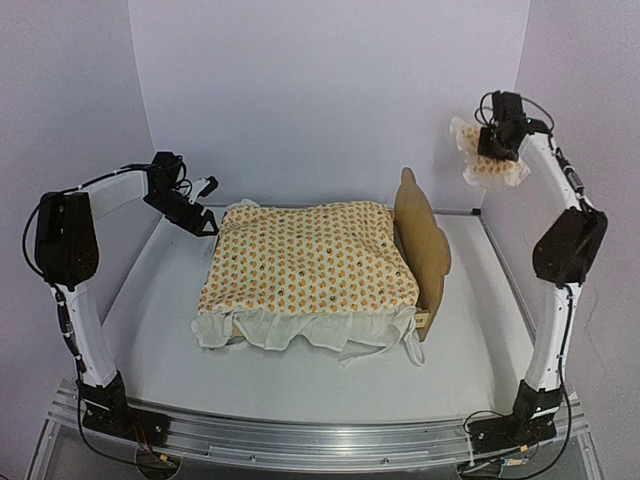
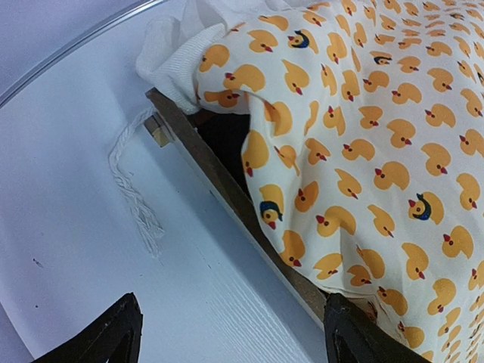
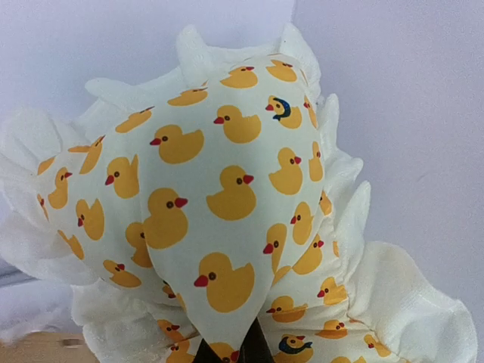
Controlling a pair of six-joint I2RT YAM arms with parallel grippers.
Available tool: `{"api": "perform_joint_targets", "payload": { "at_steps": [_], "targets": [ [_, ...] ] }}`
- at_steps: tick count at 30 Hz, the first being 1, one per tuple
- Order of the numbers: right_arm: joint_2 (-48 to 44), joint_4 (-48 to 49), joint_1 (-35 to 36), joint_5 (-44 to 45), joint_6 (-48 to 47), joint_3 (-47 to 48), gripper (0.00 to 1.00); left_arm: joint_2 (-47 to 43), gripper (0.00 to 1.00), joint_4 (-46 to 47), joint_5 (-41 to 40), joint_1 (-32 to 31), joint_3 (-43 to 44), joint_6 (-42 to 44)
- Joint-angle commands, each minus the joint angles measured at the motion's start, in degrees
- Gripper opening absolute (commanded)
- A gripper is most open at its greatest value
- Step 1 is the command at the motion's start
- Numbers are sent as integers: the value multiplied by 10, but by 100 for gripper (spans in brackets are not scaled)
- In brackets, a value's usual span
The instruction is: Set up the pet bed
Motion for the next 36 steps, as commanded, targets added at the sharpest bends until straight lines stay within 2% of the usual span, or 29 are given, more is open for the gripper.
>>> {"api": "perform_joint_targets", "payload": {
  "at_steps": [1, 8, 11, 16, 21, 25, 31, 36],
  "targets": [
    [-150, 54, 142, 60, -31, 15, 0, -17, 82, 42, 7, 16, -2, -28],
    [-153, 92, 347, 113, 2, -19, 0, -27, 82, 70, 6, 32, -21, -49],
    [-136, 92, 383, 119, 47, -60, 0, -36, 82, 77, 17, 32, -30, -54],
    [-137, 81, 384, 113, 119, -180, 0, -51, 82, 84, 26, 33, -51, -54],
    [-142, 48, 357, 38, 225, -278, 0, -64, 82, 92, 27, 33, -73, -51],
    [-113, 27, 349, 26, 251, -295, 0, -61, 82, 90, 36, 33, -71, -54],
    [-100, 28, 329, 26, 344, -345, 0, -63, 82, 87, 40, 32, -70, -55],
    [-94, 27, 330, 56, 336, -349, 0, -65, 82, 90, 43, 32, -75, -56]
  ]
}}
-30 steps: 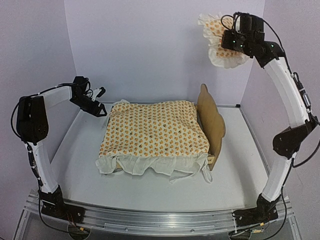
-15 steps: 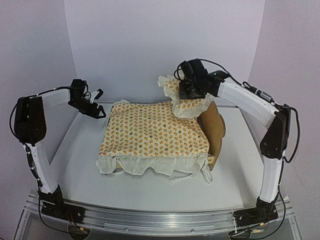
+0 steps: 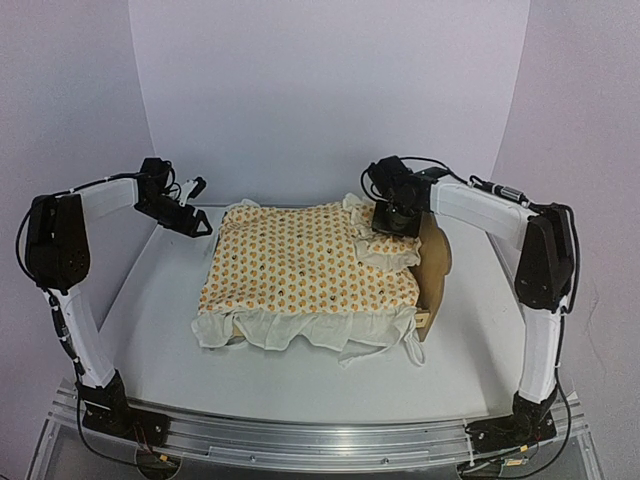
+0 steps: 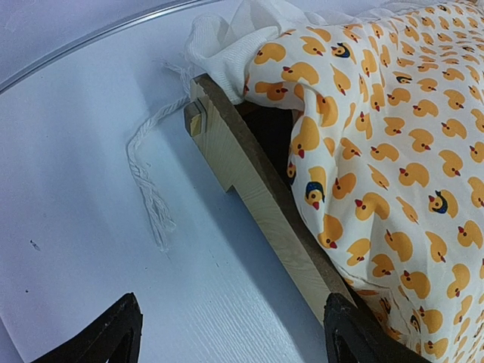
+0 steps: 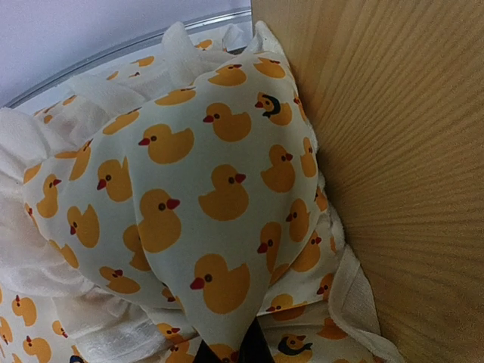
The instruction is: Set up the pet bed
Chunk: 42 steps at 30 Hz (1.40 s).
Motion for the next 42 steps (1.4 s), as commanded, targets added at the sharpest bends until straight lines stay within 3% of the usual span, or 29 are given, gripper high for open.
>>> {"api": "perform_joint_targets", "payload": {
  "at_steps": [1, 3, 10, 12, 19, 23, 25, 28, 31, 33, 39, 42],
  "targets": [
    [2, -3, -1, 28, 20, -2, 0, -32, 82, 14, 15, 0, -1, -4],
    [-6, -4, -1, 26, 14, -7, 2, -33, 82, 12, 16, 0, 0, -3],
    [-47, -18, 2, -19, -28, 22, 72, -33, 83, -3, 24, 0, 18, 3],
    [-61, -20, 6, -35, -51, 54, 82, -33, 83, -15, 27, 0, 31, 7],
    [-100, -20, 5, -136, -170, 203, 91, -58, 86, -58, 30, 0, 73, 16],
    [-153, -20, -49, -222, -212, 200, 92, -104, 91, -78, 27, 6, 68, 5],
    [-204, -19, -112, -222, -224, 138, 92, -143, 98, -58, 26, 18, 43, -17],
    [-295, 36, -198, -180, -311, -18, 94, -225, 100, 28, -8, 38, -66, -78],
    [-418, 177, -242, -169, -405, -240, 98, -307, 100, 122, -147, 39, -183, -207],
    [-491, 305, -259, -169, -430, -427, 98, -352, 100, 151, -202, 39, -256, -240],
    [-636, 564, -271, -172, -358, -779, 98, -425, 100, 231, -236, 39, -438, -249],
    [-682, 624, -271, -158, -315, -903, 98, -446, 100, 262, -230, 39, -496, -234]
  ]
}}
